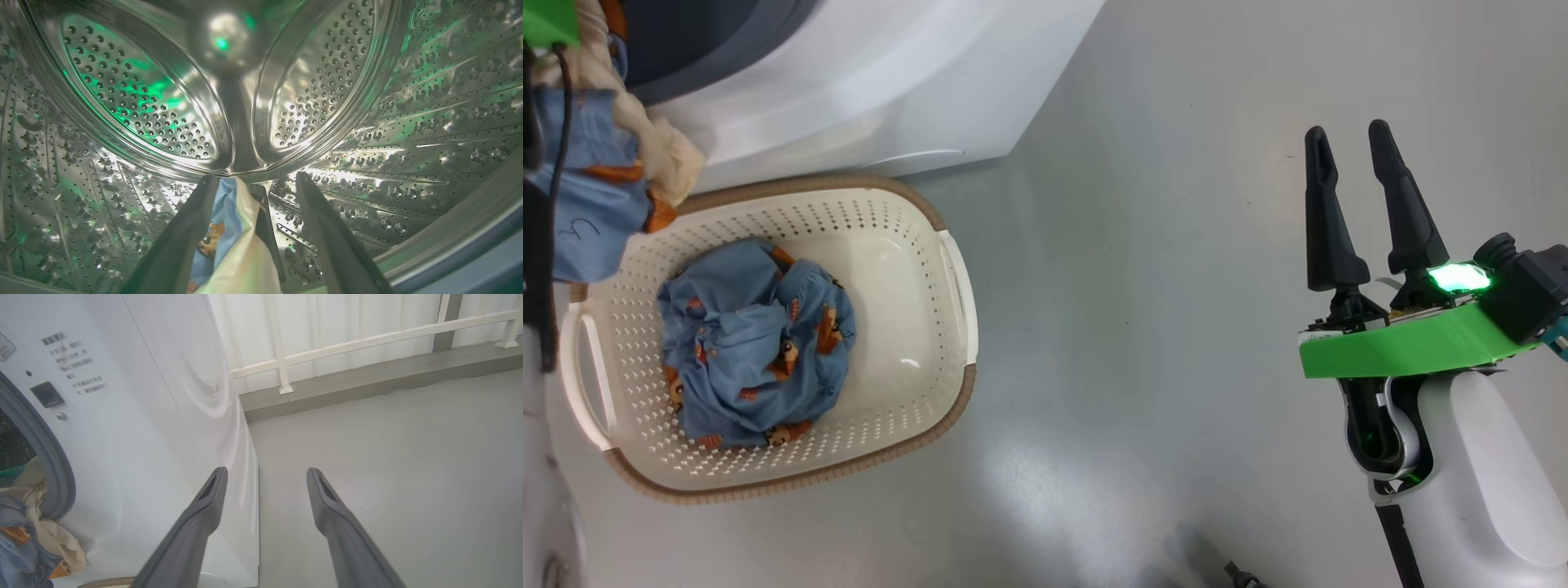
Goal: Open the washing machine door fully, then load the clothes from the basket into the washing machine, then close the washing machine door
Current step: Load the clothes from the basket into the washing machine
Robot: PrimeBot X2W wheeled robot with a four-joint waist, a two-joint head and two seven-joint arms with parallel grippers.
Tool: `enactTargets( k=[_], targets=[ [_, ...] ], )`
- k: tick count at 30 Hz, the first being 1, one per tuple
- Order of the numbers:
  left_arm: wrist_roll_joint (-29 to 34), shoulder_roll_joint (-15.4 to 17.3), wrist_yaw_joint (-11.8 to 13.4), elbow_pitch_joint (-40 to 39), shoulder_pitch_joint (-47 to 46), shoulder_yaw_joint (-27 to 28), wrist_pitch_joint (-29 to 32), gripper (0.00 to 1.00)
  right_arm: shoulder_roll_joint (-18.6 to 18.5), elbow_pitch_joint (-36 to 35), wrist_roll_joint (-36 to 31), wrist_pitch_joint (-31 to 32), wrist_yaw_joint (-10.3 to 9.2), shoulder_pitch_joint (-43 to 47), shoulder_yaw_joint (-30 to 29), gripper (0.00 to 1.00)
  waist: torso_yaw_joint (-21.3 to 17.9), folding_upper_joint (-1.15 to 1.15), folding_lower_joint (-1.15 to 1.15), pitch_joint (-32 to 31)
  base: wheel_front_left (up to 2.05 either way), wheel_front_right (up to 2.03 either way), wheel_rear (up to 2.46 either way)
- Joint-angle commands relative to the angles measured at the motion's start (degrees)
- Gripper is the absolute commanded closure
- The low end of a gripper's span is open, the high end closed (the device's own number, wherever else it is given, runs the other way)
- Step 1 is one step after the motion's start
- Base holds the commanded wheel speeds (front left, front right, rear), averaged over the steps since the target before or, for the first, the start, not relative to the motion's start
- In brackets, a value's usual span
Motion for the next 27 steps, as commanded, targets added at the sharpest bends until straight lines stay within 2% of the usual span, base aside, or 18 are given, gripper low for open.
enactTargets(
  k=[1, 7, 27],
  targets=[
    [0.2, 2.1, 0.6, -2.9, 1.8, 1.2, -0.3, 0.00, -0.2, -1.4, -0.7, -0.4, 0.25, 1.5, 0.8, 0.00, 0.1, 0.00, 0.00, 0.0, 0.00, 0.00, 0.00],
    [1.1, 1.0, 1.4, -10.0, 7.4, 5.3, -0.3, 0.00, -0.2, -1.4, -1.0, -0.4, 0.25, 1.6, 0.4, 0.00, 0.5, 0.00, 0.00, -0.3, 0.00, 0.00, 0.00],
    [6.9, -5.9, -0.8, -20.9, 23.8, 13.2, -0.3, 0.00, -0.5, 0.2, -3.6, -0.4, 0.25, 3.4, -1.3, 0.00, 4.1, 0.00, 0.00, -7.6, 0.00, 0.00, 0.00]
  ],
)
